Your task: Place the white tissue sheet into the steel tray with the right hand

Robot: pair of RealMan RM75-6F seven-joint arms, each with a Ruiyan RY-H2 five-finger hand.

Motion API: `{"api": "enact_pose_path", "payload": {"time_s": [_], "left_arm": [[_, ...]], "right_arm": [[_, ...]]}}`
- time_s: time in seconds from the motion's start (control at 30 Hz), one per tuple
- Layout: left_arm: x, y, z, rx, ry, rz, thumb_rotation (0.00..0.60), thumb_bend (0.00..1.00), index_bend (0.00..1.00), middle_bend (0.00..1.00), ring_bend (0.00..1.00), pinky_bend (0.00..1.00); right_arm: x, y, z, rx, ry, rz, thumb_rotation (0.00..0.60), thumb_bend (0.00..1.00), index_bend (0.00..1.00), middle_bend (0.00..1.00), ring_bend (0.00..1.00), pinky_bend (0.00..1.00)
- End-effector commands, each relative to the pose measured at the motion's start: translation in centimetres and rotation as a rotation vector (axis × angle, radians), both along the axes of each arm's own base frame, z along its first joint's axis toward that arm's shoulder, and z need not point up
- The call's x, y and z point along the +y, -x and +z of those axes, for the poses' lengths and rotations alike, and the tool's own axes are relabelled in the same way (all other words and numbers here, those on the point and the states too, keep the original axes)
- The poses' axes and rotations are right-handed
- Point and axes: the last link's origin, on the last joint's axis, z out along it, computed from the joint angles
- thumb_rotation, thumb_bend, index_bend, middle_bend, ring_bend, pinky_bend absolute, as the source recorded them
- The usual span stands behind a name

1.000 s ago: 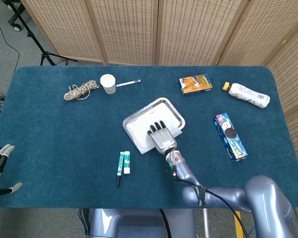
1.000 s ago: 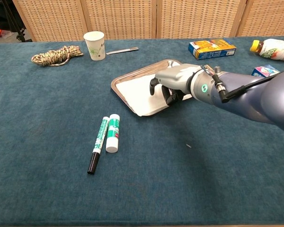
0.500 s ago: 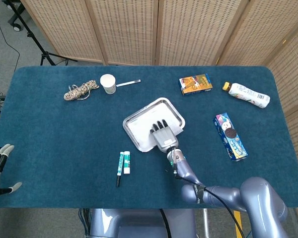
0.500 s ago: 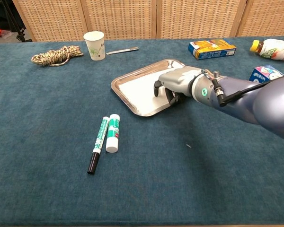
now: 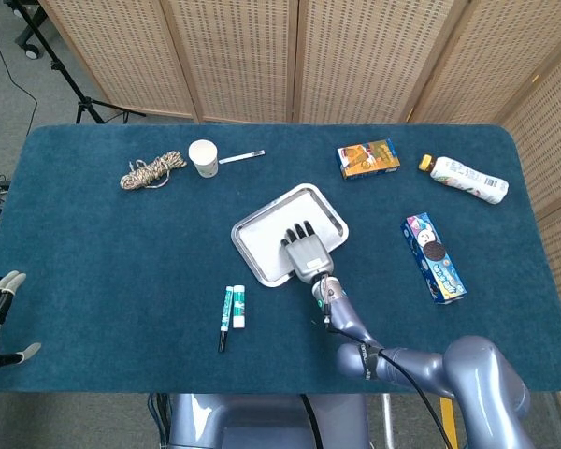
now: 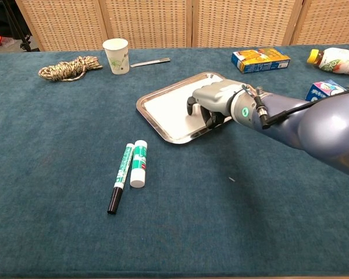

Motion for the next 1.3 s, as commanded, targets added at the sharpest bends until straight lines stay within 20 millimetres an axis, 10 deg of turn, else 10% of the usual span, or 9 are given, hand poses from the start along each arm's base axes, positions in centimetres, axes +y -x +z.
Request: {"api": "enact_pose_path", "payload": {"time_s": [0.03, 0.97, 1.3], "left_arm": [[0.0, 0.0, 0.0, 0.000, -0.001, 0.000, 0.600, 0.00, 0.00, 0.00, 0.00, 0.00], [-0.2, -0.1, 0.1, -0.004, -0.006, -0.005, 0.600, 0.00, 0.00, 0.00, 0.00, 0.00], [-0.1, 0.0, 0.1, -0.002, 0.000, -0.004, 0.600, 0.00, 0.00, 0.00, 0.00, 0.00]], "right_arm": [[-0.1, -0.1, -0.1, 0.002, 0.002, 0.001, 0.600, 1.00, 0.24, 0.13, 0.00, 0.00], [-0.7, -0.8, 0.6, -0.022, 0.055, -0.008, 0.600, 1.00, 0.24, 0.13, 0.00, 0.00], [-0.2, -4.0, 3.1, -0.183, 0.076, 0.068, 0.600, 0.98, 0.22, 0.08, 0.00, 0.00]]}}
